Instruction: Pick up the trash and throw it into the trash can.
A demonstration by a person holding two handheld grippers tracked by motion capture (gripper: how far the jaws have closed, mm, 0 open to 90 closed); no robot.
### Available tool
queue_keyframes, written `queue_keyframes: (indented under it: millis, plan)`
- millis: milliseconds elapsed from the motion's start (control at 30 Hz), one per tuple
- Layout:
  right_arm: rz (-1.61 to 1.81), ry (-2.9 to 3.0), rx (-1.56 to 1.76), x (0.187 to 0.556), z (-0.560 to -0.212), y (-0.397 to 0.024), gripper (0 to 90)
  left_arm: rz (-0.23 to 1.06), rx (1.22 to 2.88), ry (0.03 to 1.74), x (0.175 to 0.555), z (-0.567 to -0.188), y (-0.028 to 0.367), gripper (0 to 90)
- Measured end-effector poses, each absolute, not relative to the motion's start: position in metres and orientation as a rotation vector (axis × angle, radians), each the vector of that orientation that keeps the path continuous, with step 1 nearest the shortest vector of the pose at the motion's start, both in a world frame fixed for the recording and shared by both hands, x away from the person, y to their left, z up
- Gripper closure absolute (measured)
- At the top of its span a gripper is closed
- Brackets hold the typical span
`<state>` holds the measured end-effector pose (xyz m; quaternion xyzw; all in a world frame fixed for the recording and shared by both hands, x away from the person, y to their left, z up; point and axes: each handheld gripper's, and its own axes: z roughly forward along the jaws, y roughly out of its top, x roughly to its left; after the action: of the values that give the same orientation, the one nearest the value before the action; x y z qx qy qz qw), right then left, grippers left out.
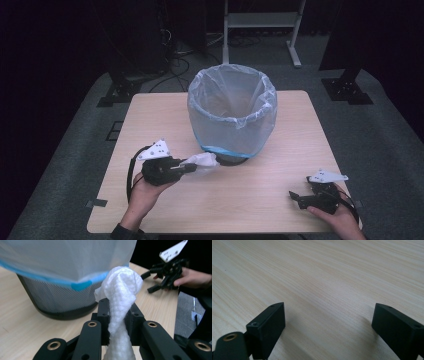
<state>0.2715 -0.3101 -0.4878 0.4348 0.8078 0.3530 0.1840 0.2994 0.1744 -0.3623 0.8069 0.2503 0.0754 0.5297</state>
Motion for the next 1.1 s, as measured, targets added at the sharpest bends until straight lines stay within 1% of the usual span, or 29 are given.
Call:
queue_keyframes:
  millis: [533, 800, 1100]
  plan:
    - [0.996, 2.274, 1.235, 0.272, -0.488, -0.31, 9.9, 0.217, 1.826, 0.571, 0.306, -0.309, 0.195, 78.9]
    - [0.995, 2.274, 1.235, 0.272, -0.488, -0.31, 10.0, 0.227, 1.796, 0.532, 0.316, -0.273, 0.193, 79.1]
    - [0.995, 2.274, 1.236, 0.272, -0.488, -0.31, 10.0, 0.223, 1.774, 0.511, 0.332, -0.249, 0.185, 80.5]
